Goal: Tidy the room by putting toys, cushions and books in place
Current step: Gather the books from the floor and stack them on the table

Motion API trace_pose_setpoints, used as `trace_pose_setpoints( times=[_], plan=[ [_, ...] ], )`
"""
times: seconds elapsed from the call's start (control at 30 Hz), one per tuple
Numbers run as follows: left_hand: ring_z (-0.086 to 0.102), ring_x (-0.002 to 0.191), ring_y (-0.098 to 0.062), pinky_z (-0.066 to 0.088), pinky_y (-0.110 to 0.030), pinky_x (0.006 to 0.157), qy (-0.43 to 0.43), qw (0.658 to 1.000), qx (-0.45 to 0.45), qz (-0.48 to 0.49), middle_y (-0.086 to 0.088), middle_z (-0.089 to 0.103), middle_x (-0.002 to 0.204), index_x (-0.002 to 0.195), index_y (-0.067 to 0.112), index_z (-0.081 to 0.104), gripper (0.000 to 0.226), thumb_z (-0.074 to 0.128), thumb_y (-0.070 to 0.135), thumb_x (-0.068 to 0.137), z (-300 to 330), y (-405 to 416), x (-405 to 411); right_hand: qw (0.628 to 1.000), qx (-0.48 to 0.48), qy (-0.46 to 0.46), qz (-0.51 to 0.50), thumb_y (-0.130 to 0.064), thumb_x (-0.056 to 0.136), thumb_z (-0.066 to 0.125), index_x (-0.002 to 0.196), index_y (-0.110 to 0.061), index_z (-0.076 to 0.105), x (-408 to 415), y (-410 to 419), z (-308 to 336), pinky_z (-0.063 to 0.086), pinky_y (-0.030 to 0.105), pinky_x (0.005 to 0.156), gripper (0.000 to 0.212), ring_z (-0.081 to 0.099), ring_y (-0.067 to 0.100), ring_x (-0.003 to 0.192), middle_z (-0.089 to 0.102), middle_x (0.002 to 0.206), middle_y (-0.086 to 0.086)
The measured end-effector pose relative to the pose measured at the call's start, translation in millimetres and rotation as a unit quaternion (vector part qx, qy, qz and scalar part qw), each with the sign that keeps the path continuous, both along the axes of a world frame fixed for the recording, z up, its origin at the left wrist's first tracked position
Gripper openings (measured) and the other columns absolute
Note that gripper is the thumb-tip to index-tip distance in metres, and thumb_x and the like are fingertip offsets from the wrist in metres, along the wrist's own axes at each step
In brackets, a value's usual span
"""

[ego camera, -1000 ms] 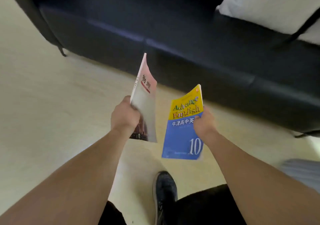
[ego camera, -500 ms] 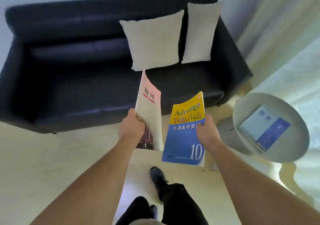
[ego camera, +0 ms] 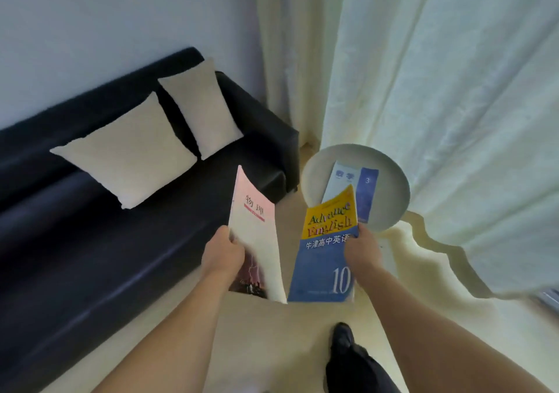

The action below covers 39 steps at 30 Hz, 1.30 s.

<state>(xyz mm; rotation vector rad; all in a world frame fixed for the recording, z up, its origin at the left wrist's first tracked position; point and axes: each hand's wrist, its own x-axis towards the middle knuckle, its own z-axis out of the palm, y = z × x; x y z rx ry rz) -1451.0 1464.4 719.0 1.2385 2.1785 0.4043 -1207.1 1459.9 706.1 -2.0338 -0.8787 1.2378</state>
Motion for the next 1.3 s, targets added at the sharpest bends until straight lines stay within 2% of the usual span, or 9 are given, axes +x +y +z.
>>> trace_pose_setpoints(
  times=[0.13,0.3,0.5,0.7,0.87,1.0,1.1,1.2,1.3],
  plan=[
    [0.056,0.078,-0.017,0.041,-0.028,0.058,-0.019,1.000,-0.005,-0.014,-0.001,0.056,0.091,0.093,0.015,0.050,0.008,0.046,0.009,0.096,-12.5,47.6,55.3,0.999,-0.015,0.008,-0.029,-0.014,0.073,0.049,0.103,-0.034,0.056,81.7,41.0,-49.3,0.058,0.051,0.079,0.037,0.068,0.028,0.084,0.070,0.094,-0.002],
    [0.047,0.069,-0.016,0.036,-0.029,0.056,-0.047,0.997,-0.002,-0.057,-0.003,0.053,0.084,0.085,0.013,0.048,0.011,0.044,0.005,0.093,-18.9,111.9,108.7,0.994,-0.022,-0.002,-0.109,-0.005,0.079,0.045,0.103,-0.026,0.058,131.1,62.3,2.0,0.057,0.042,0.076,0.035,0.066,0.027,0.082,0.068,0.091,0.002],
    [0.053,0.076,-0.021,0.042,-0.032,0.061,-0.074,0.995,-0.037,-0.065,-0.004,0.055,0.091,0.097,0.013,0.049,0.013,0.040,0.005,0.094,-60.1,226.8,150.3,0.974,-0.047,0.002,-0.220,-0.003,0.082,0.043,0.104,-0.025,0.058,183.2,111.4,-23.0,0.057,0.041,0.073,0.035,0.066,0.026,0.079,0.068,0.091,0.003],
    [0.056,0.080,-0.022,0.050,-0.035,0.069,-0.142,0.988,-0.059,-0.017,-0.004,0.059,0.096,0.102,0.018,0.053,0.015,0.043,0.008,0.096,-157.7,330.1,202.5,0.944,-0.060,0.011,-0.325,-0.003,0.083,0.043,0.096,-0.030,0.057,218.8,177.9,-79.3,0.058,0.046,0.078,0.033,0.066,0.026,0.081,0.066,0.087,-0.004],
    [0.059,0.084,-0.023,0.052,-0.037,0.073,-0.204,0.975,-0.082,-0.028,-0.006,0.063,0.102,0.109,0.019,0.057,0.016,0.048,0.013,0.098,-267.9,382.6,241.2,0.936,-0.048,0.033,-0.346,-0.008,0.087,0.051,0.093,-0.036,0.061,249.6,223.4,-169.2,0.060,0.046,0.071,0.031,0.070,0.025,0.075,0.071,0.086,-0.005],
    [0.052,0.071,-0.022,0.042,-0.029,0.059,-0.226,0.967,-0.106,-0.053,-0.006,0.061,0.091,0.095,0.022,0.056,0.010,0.052,0.013,0.099,-344.8,394.1,261.0,0.935,-0.054,0.054,-0.347,-0.006,0.089,0.057,0.103,-0.027,0.063,272.9,226.3,-225.4,0.060,0.039,0.064,0.026,0.071,0.023,0.070,0.071,0.086,-0.001],
    [0.053,0.072,-0.021,0.042,-0.029,0.059,-0.229,0.963,-0.117,-0.079,-0.004,0.061,0.089,0.103,0.015,0.056,0.006,0.052,0.011,0.100,-387.9,395.9,269.6,0.928,-0.064,0.089,-0.355,-0.001,0.088,0.062,0.104,-0.018,0.064,286.7,221.9,-258.2,0.059,0.045,0.069,0.023,0.070,0.031,0.071,0.072,0.087,0.008],
    [0.046,0.059,-0.019,0.036,-0.027,0.051,-0.214,0.964,-0.133,-0.087,-0.006,0.055,0.078,0.096,0.011,0.053,0.004,0.053,0.011,0.100,-397.9,392.5,271.9,0.913,-0.085,0.106,-0.384,0.001,0.088,0.058,0.109,-0.015,0.064,292.5,214.0,-261.6,0.055,0.058,0.082,0.027,0.069,0.041,0.083,0.072,0.096,0.013],
    [0.047,0.060,-0.020,0.038,-0.029,0.055,-0.173,0.969,-0.150,-0.090,-0.008,0.055,0.078,0.092,0.011,0.053,0.006,0.054,0.011,0.099,-441.6,390.1,267.6,0.900,-0.100,0.119,-0.407,-0.002,0.093,0.054,0.105,-0.016,0.063,293.8,215.5,-289.4,0.056,0.049,0.073,0.021,0.068,0.037,0.079,0.071,0.093,0.009]
  ],
)
